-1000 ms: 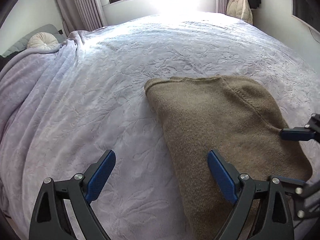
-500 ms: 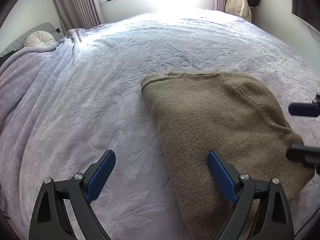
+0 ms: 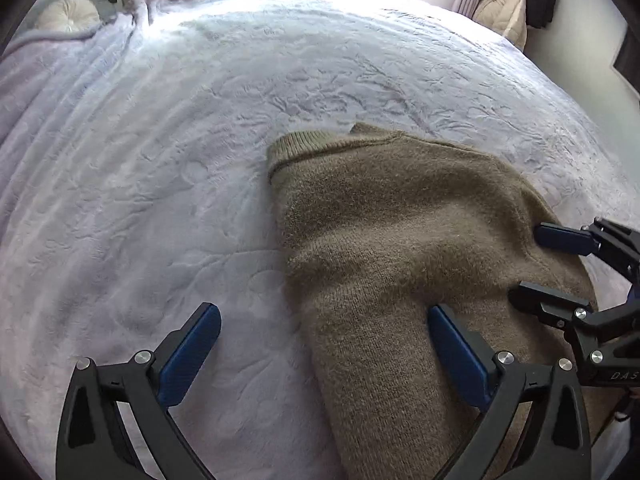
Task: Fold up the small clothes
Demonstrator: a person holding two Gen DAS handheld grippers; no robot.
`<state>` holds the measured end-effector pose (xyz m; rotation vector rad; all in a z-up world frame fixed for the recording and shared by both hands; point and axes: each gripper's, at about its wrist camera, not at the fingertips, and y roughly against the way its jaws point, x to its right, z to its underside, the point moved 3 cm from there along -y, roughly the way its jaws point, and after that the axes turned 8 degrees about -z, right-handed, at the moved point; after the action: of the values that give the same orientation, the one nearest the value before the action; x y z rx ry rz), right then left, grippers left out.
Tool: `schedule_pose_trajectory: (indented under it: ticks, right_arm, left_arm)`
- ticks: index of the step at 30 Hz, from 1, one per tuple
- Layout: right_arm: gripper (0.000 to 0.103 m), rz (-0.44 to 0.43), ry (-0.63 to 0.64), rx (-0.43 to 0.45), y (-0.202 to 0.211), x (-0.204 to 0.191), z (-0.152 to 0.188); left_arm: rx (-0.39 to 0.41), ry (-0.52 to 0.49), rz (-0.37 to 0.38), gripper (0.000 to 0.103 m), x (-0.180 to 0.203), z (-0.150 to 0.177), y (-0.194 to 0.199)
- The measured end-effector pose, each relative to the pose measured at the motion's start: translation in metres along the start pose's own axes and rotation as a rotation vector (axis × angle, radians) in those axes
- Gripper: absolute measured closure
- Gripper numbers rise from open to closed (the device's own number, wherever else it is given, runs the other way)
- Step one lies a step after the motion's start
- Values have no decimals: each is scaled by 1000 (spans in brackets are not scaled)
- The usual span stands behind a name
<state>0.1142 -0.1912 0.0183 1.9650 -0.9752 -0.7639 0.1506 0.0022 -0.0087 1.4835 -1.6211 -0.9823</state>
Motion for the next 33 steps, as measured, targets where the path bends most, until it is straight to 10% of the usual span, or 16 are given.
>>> schedule_pose_trajectory:
  ticks: [8,14,23,33]
  right_arm:
    - [30,29,48,29,29,-15,-15]
    - [29,92,116,-78,-4,-21,-32]
    - [25,91,-123,-56,-12,26,-34]
    - [24,61,28,2,36,-61,10]
  left_arm:
    - [84,47,-31,0,-18,-41,30]
    - [-31,-60,-167,0,-3,-52,-12]
    - [-35,-13,-178,0,-11,-57,-12]
    - [69,4,-55,0,-12,42,71]
